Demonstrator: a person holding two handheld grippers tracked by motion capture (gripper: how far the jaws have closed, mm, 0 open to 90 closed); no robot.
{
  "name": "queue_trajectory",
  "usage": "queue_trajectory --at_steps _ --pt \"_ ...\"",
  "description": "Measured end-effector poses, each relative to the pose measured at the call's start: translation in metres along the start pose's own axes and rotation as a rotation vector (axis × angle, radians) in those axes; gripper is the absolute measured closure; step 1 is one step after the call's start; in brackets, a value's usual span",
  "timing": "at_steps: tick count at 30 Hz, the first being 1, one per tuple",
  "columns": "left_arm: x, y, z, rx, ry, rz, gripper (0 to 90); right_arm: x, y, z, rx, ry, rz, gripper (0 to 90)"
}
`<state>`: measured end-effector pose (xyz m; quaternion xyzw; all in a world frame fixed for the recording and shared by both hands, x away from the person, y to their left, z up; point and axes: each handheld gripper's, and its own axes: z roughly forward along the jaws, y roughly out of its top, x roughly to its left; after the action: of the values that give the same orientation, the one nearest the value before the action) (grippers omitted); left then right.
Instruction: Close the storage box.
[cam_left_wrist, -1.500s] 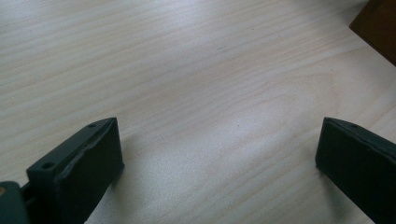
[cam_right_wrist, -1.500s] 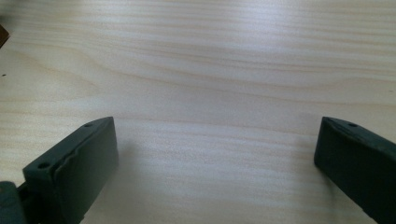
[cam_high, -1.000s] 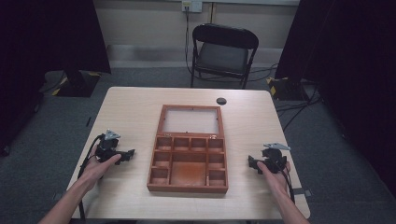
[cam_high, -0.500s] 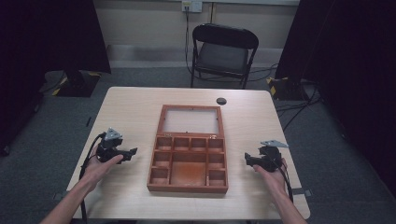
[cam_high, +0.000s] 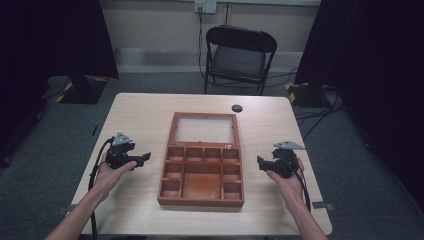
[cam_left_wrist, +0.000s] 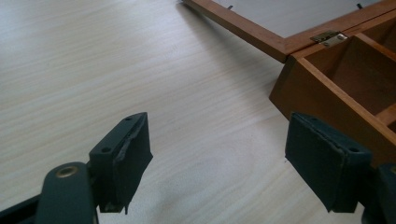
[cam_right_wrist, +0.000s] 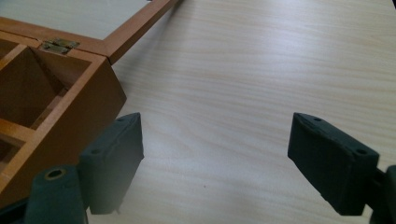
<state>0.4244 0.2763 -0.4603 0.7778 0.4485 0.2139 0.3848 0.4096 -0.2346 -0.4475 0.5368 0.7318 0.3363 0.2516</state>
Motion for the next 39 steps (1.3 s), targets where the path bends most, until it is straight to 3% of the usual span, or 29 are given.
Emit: queue_trajectory --at_steps 3,7,12,14,15,16,17,20,21,26,30,31,36,37,39 --pt "0.000 0.006 0.004 0.010 -0.026 -0.001 21.4 0.002 0.004 0.004 0.005 0.046 -0.002 17.7" --pt "-0.003 0.014 0.010 -0.027 -0.019 -0.036 21.7 0.010 0.013 0.010 -0.007 0.107 -0.020 17.1" --pt "-0.002 0.023 0.018 -0.003 -0.040 -0.056 19.4 0.014 0.022 0.014 -0.037 0.131 -0.016 16.7" --pt "-0.002 0.028 0.020 -0.054 -0.012 -0.064 17.6 0.015 0.031 0.019 -0.024 0.194 -0.014 19.8" --pt "-0.001 0.030 0.022 -0.037 -0.020 -0.070 17.4 0.016 0.034 0.021 -0.035 0.202 -0.009 20.0" --pt "-0.001 0.030 0.022 -0.037 -0.020 -0.070 17.4 0.016 0.034 0.021 -0.035 0.202 -0.009 20.0" --pt "0.001 0.034 0.026 0.009 -0.033 -0.073 17.2 0.017 0.040 0.026 -0.043 0.208 -0.002 16.7" --pt "0.002 0.039 0.029 0.013 -0.040 -0.103 17.2 0.017 0.056 0.033 -0.055 0.217 0.011 15.1" --pt "0.003 0.044 0.031 0.027 -0.060 -0.108 17.7 0.017 0.062 0.034 -0.064 0.216 0.015 14.2" --pt "0.003 0.058 0.035 0.013 -0.045 -0.106 20.4 0.021 0.081 0.042 -0.092 0.223 0.023 14.6" --pt "-0.001 0.065 0.046 0.016 -0.032 -0.099 20.2 0.026 0.088 0.062 -0.070 0.218 0.021 14.4" --pt "-0.003 0.065 0.050 0.025 -0.026 -0.089 20.4 0.027 0.088 0.068 -0.051 0.226 0.039 14.4" --pt "-0.011 0.066 0.065 0.045 -0.051 -0.105 20.9 0.032 0.081 0.090 0.017 0.234 0.059 14.8" --pt "-0.012 0.068 0.068 0.019 -0.051 -0.126 20.9 0.033 0.079 0.095 0.030 0.237 0.076 14.7" --pt "-0.011 0.069 0.069 0.017 -0.049 -0.124 20.9 0.034 0.079 0.097 0.033 0.241 0.078 14.7"
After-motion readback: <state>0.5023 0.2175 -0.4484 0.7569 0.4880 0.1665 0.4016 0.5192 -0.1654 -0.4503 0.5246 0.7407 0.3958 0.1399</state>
